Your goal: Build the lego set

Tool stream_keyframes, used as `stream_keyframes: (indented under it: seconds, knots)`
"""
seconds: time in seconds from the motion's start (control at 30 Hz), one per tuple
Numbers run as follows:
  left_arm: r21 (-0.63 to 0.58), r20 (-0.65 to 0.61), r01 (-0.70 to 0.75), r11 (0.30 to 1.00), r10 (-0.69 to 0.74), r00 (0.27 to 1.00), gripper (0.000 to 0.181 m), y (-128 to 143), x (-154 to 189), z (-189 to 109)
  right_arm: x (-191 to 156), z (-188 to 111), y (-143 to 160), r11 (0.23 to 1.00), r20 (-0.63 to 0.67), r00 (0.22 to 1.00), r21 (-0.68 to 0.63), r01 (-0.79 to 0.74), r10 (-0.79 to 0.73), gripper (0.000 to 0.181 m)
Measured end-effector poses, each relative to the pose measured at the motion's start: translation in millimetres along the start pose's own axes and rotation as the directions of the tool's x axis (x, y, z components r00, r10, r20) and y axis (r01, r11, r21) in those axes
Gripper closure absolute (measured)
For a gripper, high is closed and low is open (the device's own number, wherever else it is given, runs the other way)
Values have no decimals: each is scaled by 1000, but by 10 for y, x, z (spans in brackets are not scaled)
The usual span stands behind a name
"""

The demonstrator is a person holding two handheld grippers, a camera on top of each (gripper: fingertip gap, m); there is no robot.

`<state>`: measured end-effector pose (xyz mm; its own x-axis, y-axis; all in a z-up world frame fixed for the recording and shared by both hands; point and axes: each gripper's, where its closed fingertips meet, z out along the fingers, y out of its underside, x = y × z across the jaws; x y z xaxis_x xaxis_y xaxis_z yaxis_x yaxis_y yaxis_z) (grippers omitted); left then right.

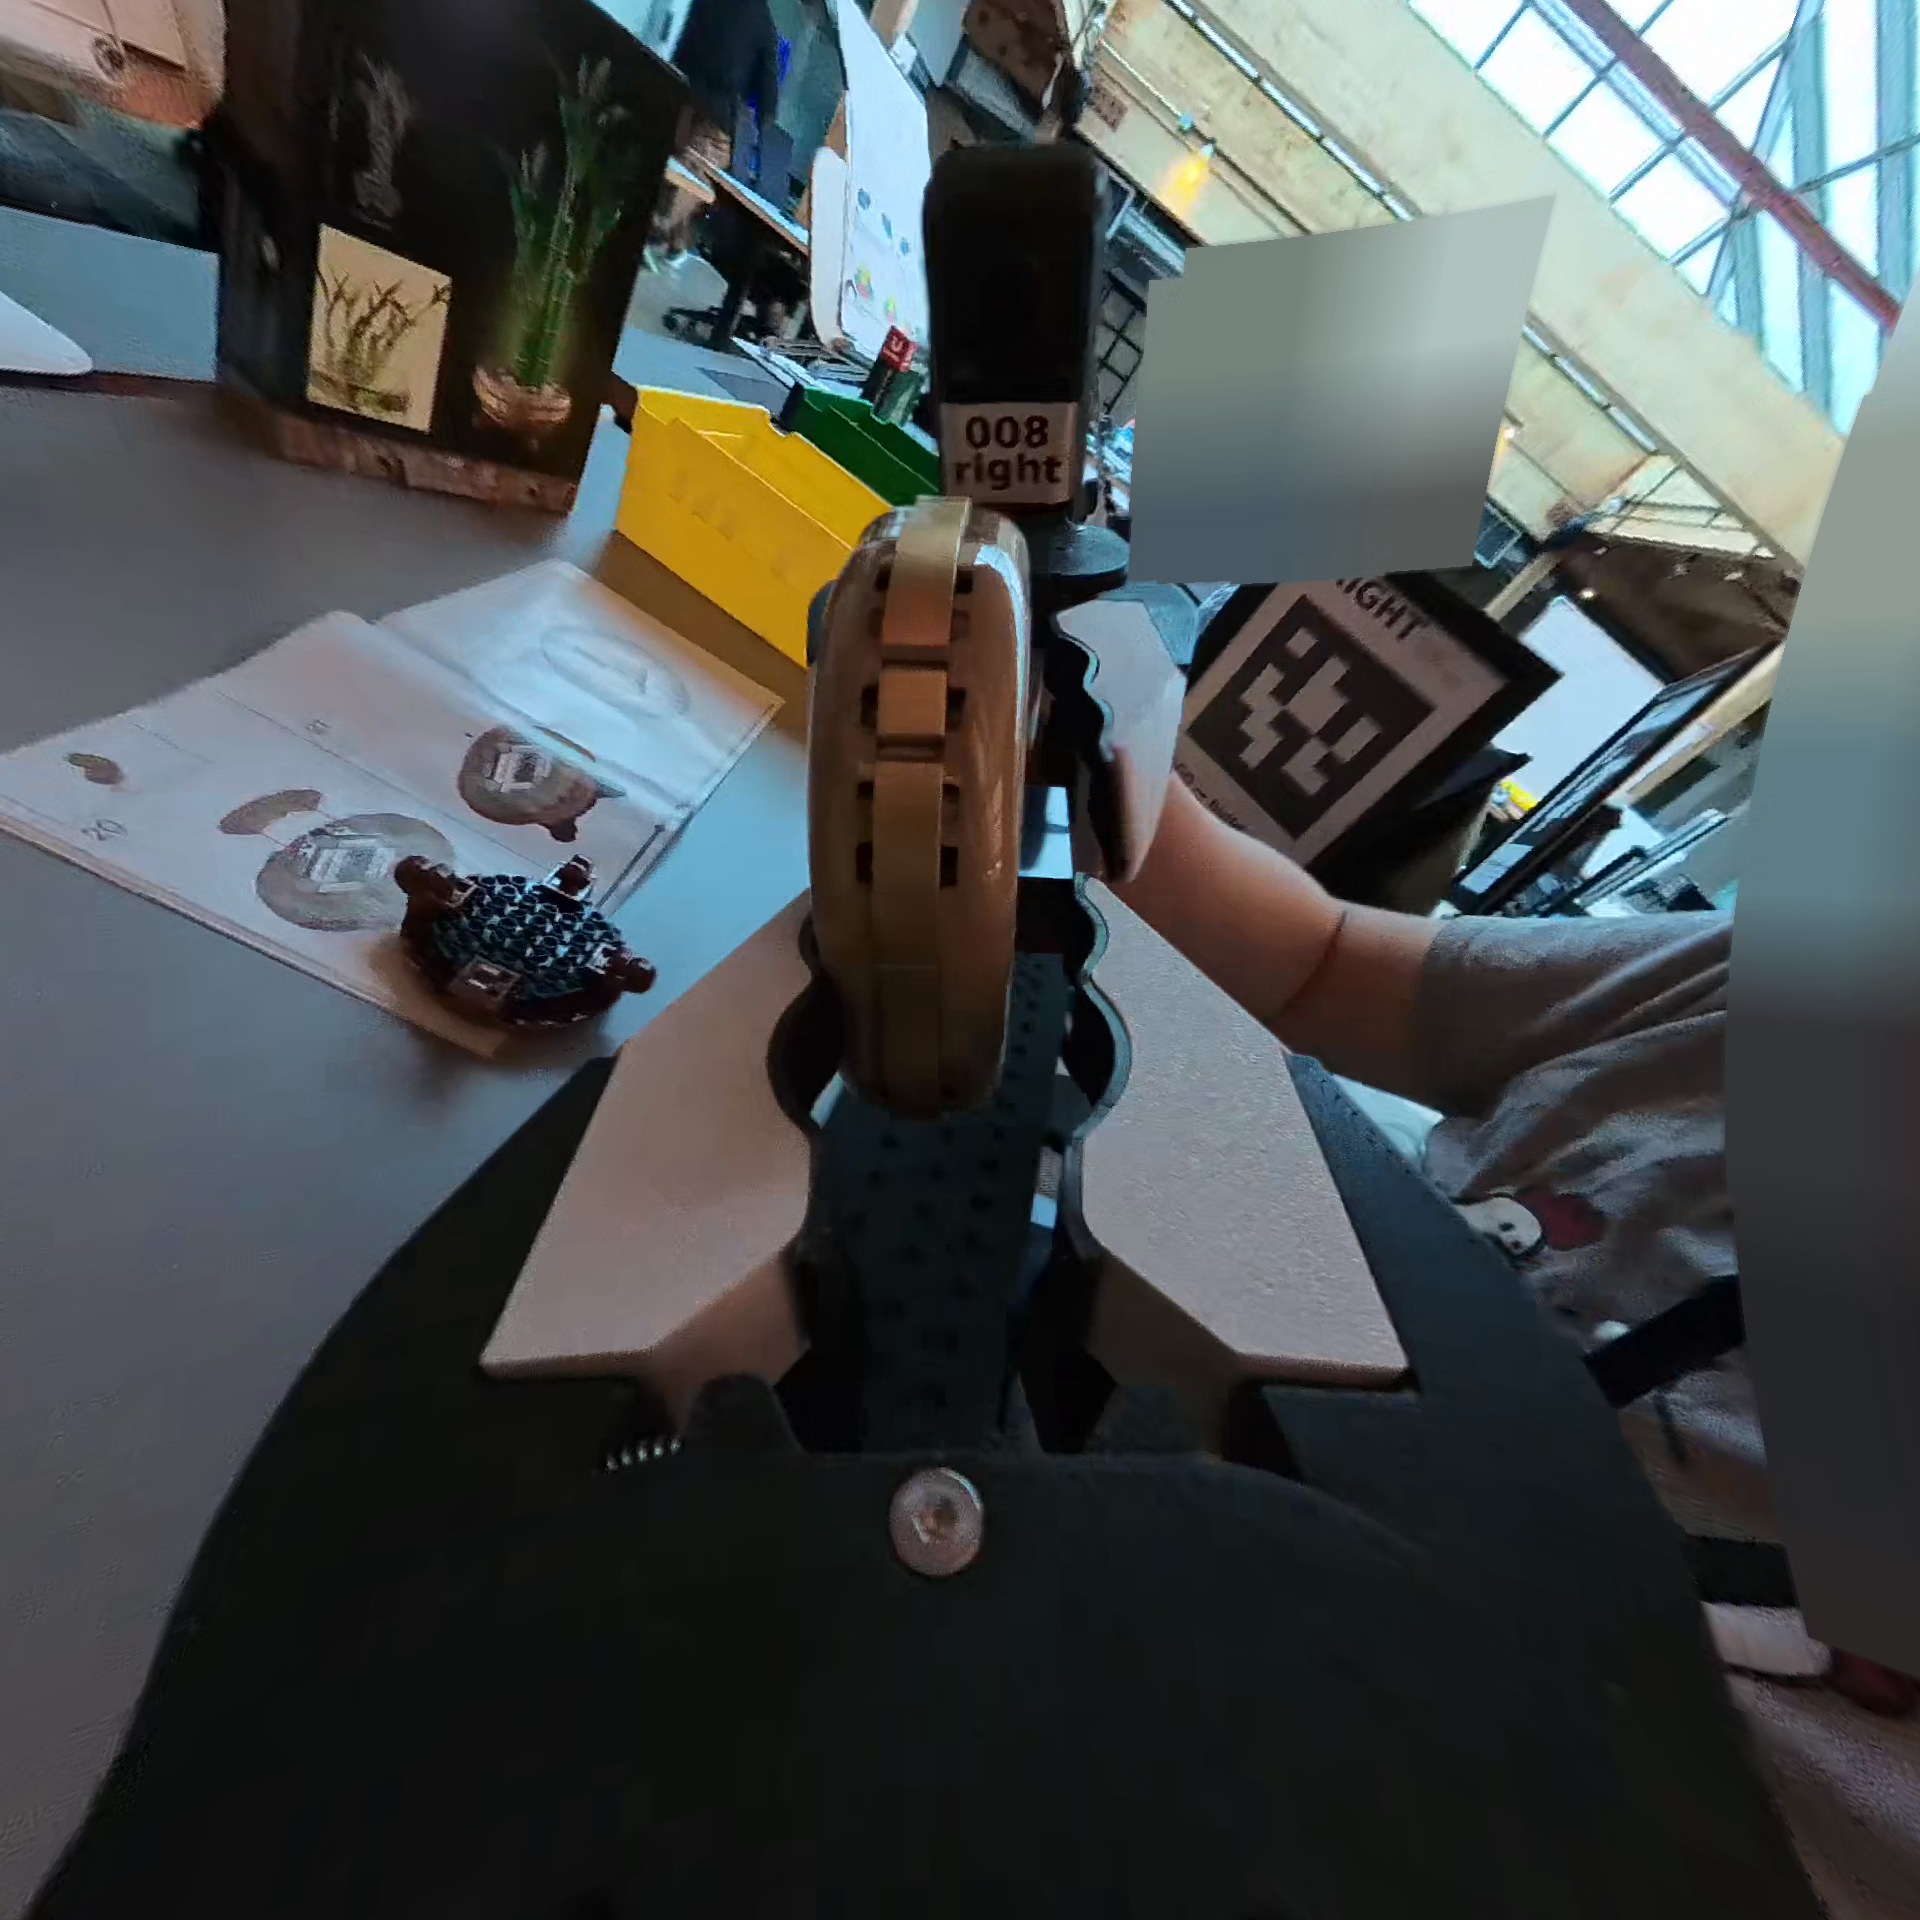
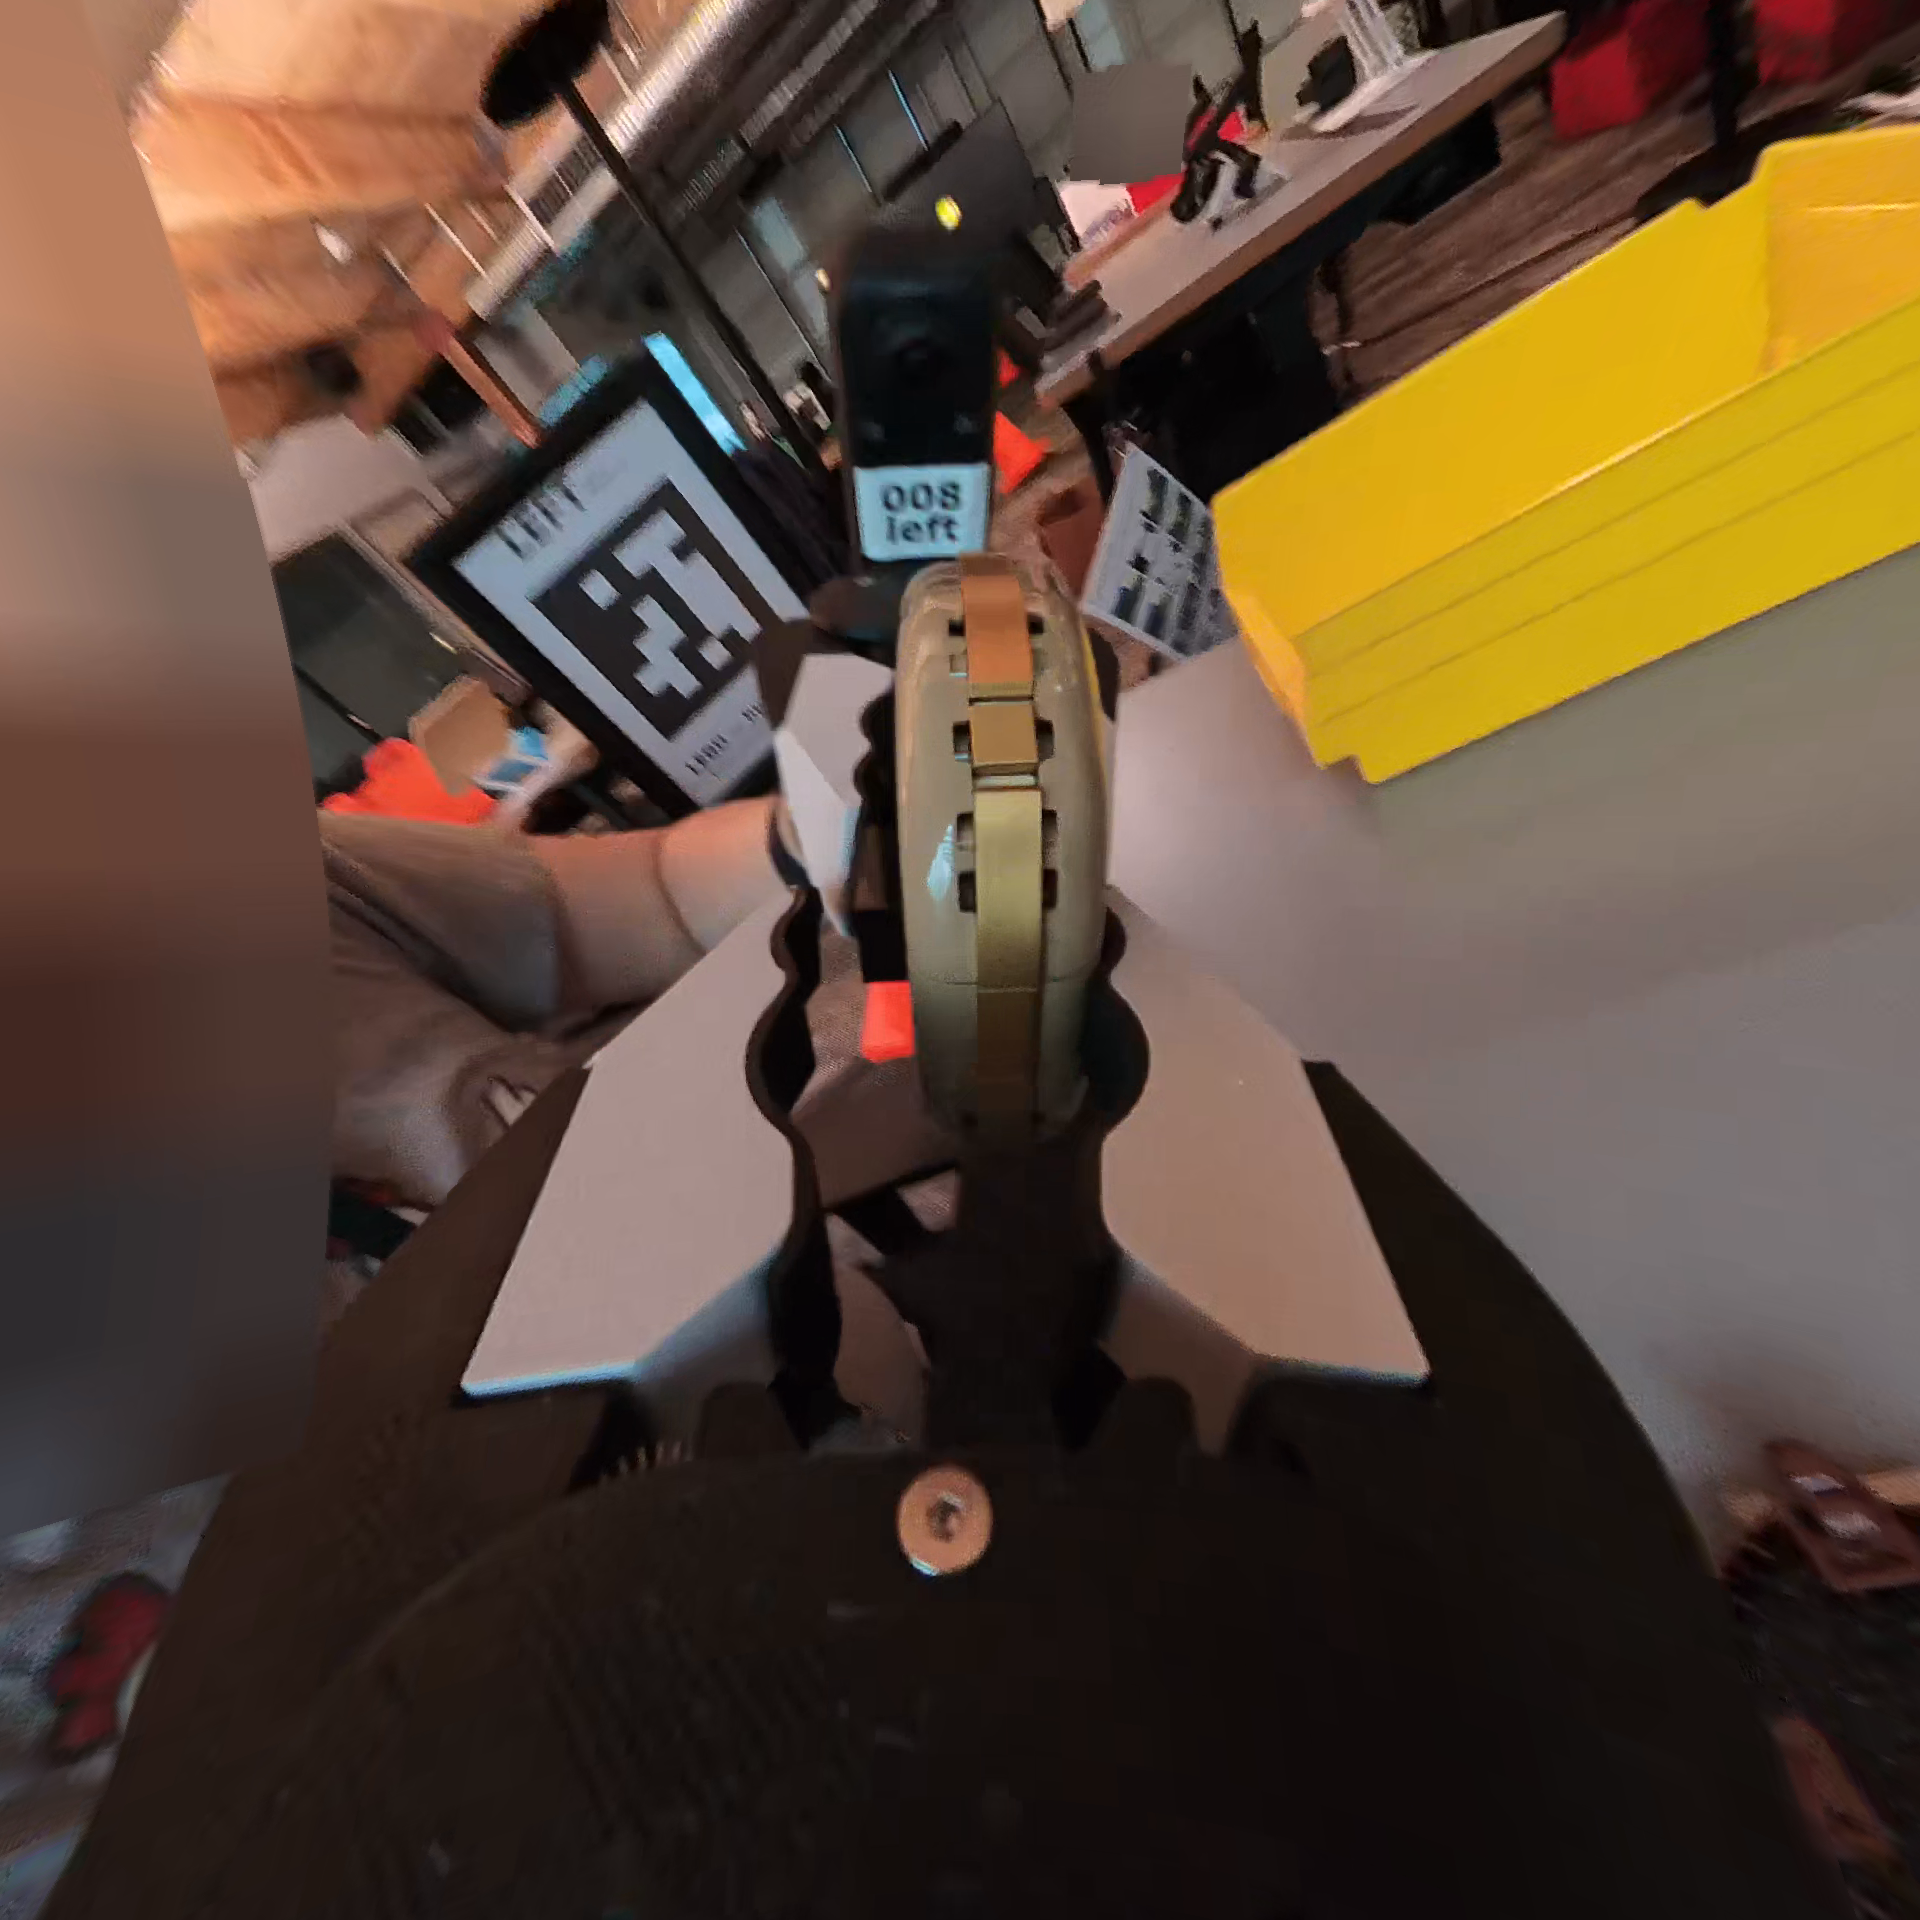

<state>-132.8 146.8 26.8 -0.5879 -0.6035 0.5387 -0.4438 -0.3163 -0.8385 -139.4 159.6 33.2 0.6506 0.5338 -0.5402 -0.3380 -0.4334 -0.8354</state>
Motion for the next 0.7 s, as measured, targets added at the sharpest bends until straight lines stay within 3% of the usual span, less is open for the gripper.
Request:
stream_keyframes:
  seconds: [0.13, 0.3, 0.5, 0.7]
  knots:
    - [44, -63, -39, 998, 42, 997, 141, 97, 53, 24, -54, -27, 81, 993, 41, 992, 7, 117, -117, 145]
    - [71, -18, -269, 961, 271, 962, 141, 147, 81, 58, -114, -55, 135, 937, 62, 935, 30, 348, -350, 145]
    - [34, 12, -502, 864, 502, 865, 141, 201, 150, 69, -190, -68, 214, 819, 31, 819, -19, 573, -572, 146]
    - [6, 20, -603, 798, 602, 798, 141, 202, 213, 95, -253, -103, 231, 768, 18, 769, -28, 640, -639, 147]
